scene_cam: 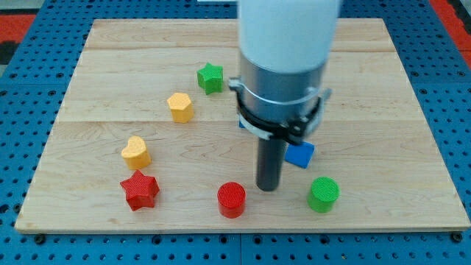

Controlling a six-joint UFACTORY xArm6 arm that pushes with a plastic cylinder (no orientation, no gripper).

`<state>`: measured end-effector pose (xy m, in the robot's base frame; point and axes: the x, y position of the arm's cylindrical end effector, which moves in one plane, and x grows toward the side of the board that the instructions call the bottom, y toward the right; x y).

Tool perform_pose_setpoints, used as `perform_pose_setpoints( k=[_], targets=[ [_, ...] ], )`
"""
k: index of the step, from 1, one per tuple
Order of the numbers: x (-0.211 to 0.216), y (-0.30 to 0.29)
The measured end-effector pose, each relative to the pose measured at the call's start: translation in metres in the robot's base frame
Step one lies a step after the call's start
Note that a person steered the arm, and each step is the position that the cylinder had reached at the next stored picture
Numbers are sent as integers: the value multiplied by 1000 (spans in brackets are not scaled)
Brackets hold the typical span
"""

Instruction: Move the red circle diagonally to the cube

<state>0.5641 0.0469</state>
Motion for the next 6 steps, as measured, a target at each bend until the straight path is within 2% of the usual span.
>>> perform_pose_setpoints(
  k=[1, 3, 4, 5, 6],
  targets=[
    [33, -22],
    [-9, -144],
    [-18, -123],
    [2, -108],
    [3, -160]
  ],
)
